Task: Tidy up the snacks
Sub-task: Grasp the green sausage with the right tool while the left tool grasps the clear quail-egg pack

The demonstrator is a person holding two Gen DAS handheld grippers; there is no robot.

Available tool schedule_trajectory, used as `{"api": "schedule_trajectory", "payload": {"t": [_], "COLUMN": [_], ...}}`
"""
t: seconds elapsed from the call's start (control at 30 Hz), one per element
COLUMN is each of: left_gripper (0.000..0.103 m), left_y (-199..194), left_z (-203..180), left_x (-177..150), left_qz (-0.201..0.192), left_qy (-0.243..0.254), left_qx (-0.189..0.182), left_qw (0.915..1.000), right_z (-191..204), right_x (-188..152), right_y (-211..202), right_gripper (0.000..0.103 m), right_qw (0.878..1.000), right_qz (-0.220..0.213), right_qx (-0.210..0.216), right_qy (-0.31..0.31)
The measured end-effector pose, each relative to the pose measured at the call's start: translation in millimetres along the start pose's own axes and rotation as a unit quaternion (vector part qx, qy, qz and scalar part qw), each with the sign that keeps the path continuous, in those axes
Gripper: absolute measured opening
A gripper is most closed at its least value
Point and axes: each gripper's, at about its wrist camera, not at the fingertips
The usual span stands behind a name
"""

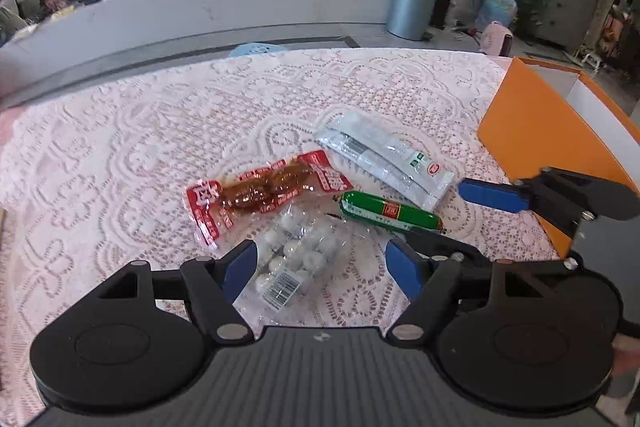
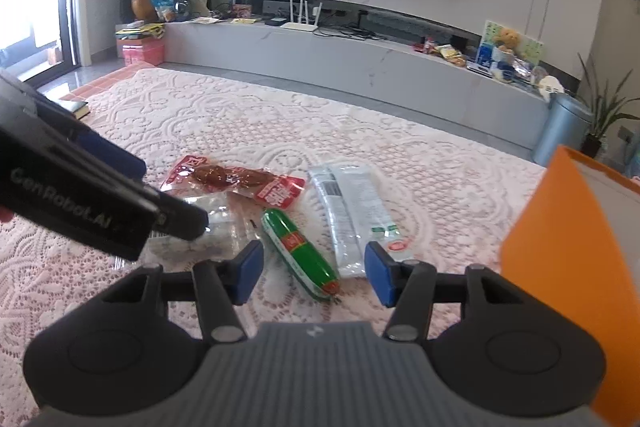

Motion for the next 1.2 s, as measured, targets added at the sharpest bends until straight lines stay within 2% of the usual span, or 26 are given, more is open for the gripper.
{"api": "schedule_trajectory", "payload": {"t": [0.1, 0.23, 0.3, 0.4, 0.43, 0.47, 0.5, 0.67, 0.83, 0.9, 1.07, 1.2], "left_gripper": [0.086, 0.086, 0.086, 0.087, 0.089, 0.089, 0.090, 0.094, 0.093, 0.089, 0.087, 0.087], "left_y": [6.7, 17.3, 23.0, 28.5, 29.5, 30.6, 32.0, 39.0, 42.4, 41.0, 34.7, 30.6], "left_z": [4.1, 5.9, 5.4, 4.0, 3.6, 2.5, 1.2, -6.2, -0.2, -2.7, -11.2, -15.6], "left_x": [-2.9, -8.6, -9.8, -11.6, -12.6, -13.9, -15.3, -20.5, -18.5, -17.5, -18.4, -22.8], "left_qz": [-0.005, 0.004, 0.009, 0.014, 0.015, 0.018, 0.021, 0.018, 0.018, 0.025, 0.061, 0.067], "left_qy": [0.011, 0.041, 0.054, 0.075, 0.082, 0.090, 0.097, 0.130, 0.109, 0.108, 0.108, 0.105], "left_qx": [0.012, 0.005, 0.027, 0.049, 0.050, 0.049, 0.048, 0.064, 0.055, 0.055, 0.026, 0.014], "left_qw": [0.9998, 0.9991, 0.9981, 0.9959, 0.9953, 0.9946, 0.9939, 0.9892, 0.9923, 0.9923, 0.9919, 0.9922], "right_z": [1.0, -1.5, -3.6, -5.2, -4.6, -4.2, -4.4, -6.3, -7.1, -8.1, -5.8, -8.2], "right_x": [-1.2, -2.5, -4.4, -7.5, -8.6, -8.9, -9.1, -8.9, -14.8, -19.9, -21.9, -21.3], "right_y": [11.5, 24.1, 27.6, 31.5, 31.0, 30.7, 30.3, 22.2, 5.3, -1.8, -5.8, -5.7], "right_gripper": [0.050, 0.045, 0.038, 0.036, 0.034, 0.026, 0.022, 0.016, 0.015, 0.015, 0.015, 0.017], "right_qw": [1.000, 1.000, 1.000, 1.000, 1.000, 1.000, 1.000, 0.998, 0.995, 0.994, 0.994, 0.994], "right_qz": [-0.003, 0.001, 0.007, 0.017, 0.016, 0.016, 0.018, 0.030, 0.054, 0.060, 0.063, 0.060], "right_qx": [0.007, 0.012, 0.017, 0.025, 0.023, 0.021, 0.021, 0.054, 0.062, 0.058, 0.052, 0.056], "right_qy": [-0.015, -0.011, -0.005, -0.001, -0.001, -0.001, 0.001, 0.029, 0.065, 0.073, 0.066, 0.069]}}
Point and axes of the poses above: each gripper's, at about its wrist camera, not at the fingertips, and y roughly the way its jaws point, z to its left, x to its top, and after that the axes turned 1 degree about y, right-handed
